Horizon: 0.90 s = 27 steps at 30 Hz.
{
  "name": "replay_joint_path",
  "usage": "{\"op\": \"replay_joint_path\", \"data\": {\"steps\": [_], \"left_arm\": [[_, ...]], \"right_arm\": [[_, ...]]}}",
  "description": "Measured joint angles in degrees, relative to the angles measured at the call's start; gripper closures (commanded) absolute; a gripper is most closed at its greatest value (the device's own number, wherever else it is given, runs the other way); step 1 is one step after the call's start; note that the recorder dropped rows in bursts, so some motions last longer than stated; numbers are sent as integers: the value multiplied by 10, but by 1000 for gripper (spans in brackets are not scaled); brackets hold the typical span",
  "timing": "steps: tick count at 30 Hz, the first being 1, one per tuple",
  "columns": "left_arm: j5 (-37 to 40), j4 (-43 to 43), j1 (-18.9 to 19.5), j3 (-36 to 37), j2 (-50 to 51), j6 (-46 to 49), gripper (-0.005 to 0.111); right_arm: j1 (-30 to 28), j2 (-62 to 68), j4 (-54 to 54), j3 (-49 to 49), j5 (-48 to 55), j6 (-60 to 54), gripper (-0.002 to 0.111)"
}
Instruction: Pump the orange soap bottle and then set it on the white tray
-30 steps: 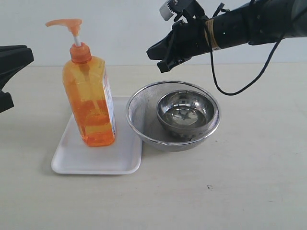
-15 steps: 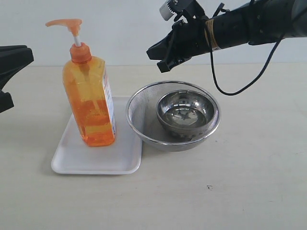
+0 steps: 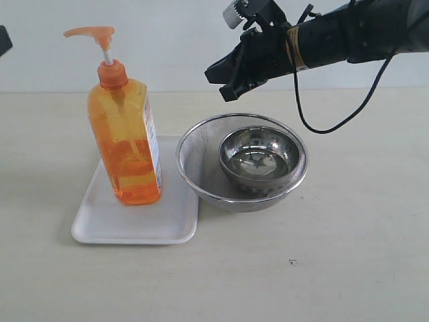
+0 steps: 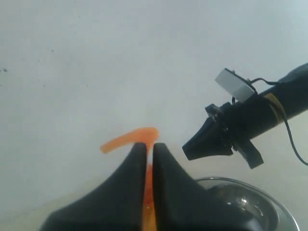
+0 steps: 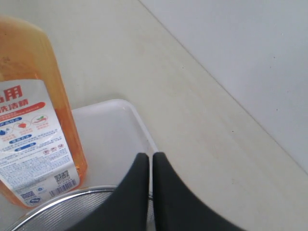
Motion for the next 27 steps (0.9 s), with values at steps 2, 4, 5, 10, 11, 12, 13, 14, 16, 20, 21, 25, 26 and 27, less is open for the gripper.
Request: {"op": "replay_joint_path", "data": {"steps": [2, 4, 5, 10, 11, 12, 13, 14, 16, 20, 21, 25, 26, 27], "left_arm": [[16, 1, 0, 0, -30, -18, 102], [28, 12, 0, 1, -57, -38, 102], [34, 32, 0, 7, -79, -48, 102], [38, 57, 0, 58, -134, -55, 102], [39, 57, 0, 75, -150, -55, 102], [43, 57, 0, 83, -157, -55, 102], [53, 55, 0, 94, -172, -55, 102], [63, 52, 0, 98, -185, -55, 102], [67, 48, 0, 100, -201, -56, 102], [96, 45, 0, 101, -239, -60, 102], [103, 45, 0, 102, -249, -60, 102], [113, 44, 0, 106, -266, -61, 102], [119, 44, 0, 109, -270, -61, 102], [124, 44, 0, 112, -273, -62, 102]], "right_arm": [[0, 0, 0, 0, 0, 0, 109], [0, 0, 0, 0, 0, 0, 109], [0, 0, 0, 0, 0, 0, 109], [0, 0, 0, 0, 0, 0, 109], [0, 0, 0, 0, 0, 0, 109], [0, 0, 0, 0, 0, 0, 109], [-1, 0, 0, 0, 0, 0, 109], [-1, 0, 0, 0, 0, 0, 109], [-1, 0, 0, 0, 0, 0, 109], [-1, 0, 0, 0, 0, 0, 109], [-1, 0, 0, 0, 0, 0, 109], [-1, 0, 0, 0, 0, 0, 109], [-1, 0, 0, 0, 0, 0, 109], [-1, 0, 0, 0, 0, 0, 109]]}}
